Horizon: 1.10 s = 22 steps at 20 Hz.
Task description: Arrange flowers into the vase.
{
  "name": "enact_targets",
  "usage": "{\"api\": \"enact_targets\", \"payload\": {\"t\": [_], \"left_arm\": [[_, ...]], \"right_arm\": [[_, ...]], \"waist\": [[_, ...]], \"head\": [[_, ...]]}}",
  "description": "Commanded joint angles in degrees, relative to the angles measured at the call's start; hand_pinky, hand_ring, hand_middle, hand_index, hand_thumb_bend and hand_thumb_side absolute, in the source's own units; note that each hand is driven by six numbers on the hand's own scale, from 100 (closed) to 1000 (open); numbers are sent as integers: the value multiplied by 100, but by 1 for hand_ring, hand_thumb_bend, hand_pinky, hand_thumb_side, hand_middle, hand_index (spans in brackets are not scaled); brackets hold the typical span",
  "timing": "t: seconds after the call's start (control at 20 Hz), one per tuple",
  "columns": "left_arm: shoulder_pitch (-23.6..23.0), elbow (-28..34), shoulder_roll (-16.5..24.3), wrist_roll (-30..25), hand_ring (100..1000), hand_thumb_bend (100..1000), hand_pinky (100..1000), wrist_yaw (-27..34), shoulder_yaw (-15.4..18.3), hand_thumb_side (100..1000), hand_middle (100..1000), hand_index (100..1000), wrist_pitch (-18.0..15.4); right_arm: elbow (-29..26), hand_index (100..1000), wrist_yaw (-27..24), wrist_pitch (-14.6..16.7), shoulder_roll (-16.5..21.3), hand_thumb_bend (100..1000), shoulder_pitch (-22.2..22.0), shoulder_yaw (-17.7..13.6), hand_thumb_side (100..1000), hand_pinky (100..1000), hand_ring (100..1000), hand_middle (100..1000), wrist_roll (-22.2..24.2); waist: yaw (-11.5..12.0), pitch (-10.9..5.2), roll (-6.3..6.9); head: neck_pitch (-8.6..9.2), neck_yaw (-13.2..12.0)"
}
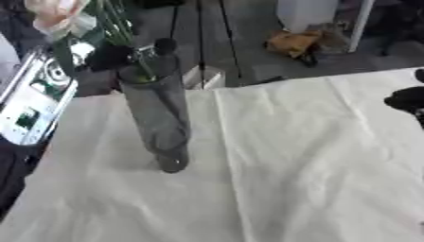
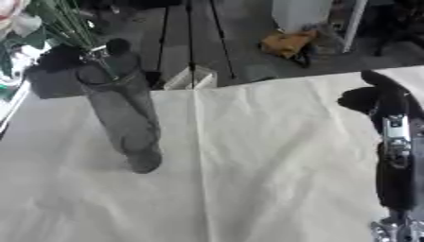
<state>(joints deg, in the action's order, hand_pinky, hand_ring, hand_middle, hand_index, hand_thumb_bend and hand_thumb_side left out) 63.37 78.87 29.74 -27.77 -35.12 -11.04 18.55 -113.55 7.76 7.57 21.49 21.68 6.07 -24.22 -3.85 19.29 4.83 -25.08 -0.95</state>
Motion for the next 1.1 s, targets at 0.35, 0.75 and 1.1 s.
{"api": "enact_targets", "payload": {"t": [0.35, 0.75, 1.1], "left_arm": [[57, 177, 304, -524, 893, 1000, 835, -187, 137, 1000, 909, 1000, -21], [-13, 299, 449, -789, 903, 1000, 851, -464, 217, 1000, 921, 1000, -99], [-135, 438, 581, -880, 903, 1000, 853, -387, 270, 1000, 924, 1000, -130]], "right_arm": [[-104, 834, -13, 2, 68, 100, 29, -14, 1000, 727, 645, 592, 25], [-104, 834, -19, 1, 69, 100, 12, -26, 1000, 728, 646, 592, 28], [-104, 834, -21, 2, 65, 100, 2, -45, 1000, 728, 646, 592, 14]], "waist": [[66, -48, 54], [108, -80, 38], [120, -101, 29]], "head": [[-14, -2], [-19, 18], [-8, 40]]}}
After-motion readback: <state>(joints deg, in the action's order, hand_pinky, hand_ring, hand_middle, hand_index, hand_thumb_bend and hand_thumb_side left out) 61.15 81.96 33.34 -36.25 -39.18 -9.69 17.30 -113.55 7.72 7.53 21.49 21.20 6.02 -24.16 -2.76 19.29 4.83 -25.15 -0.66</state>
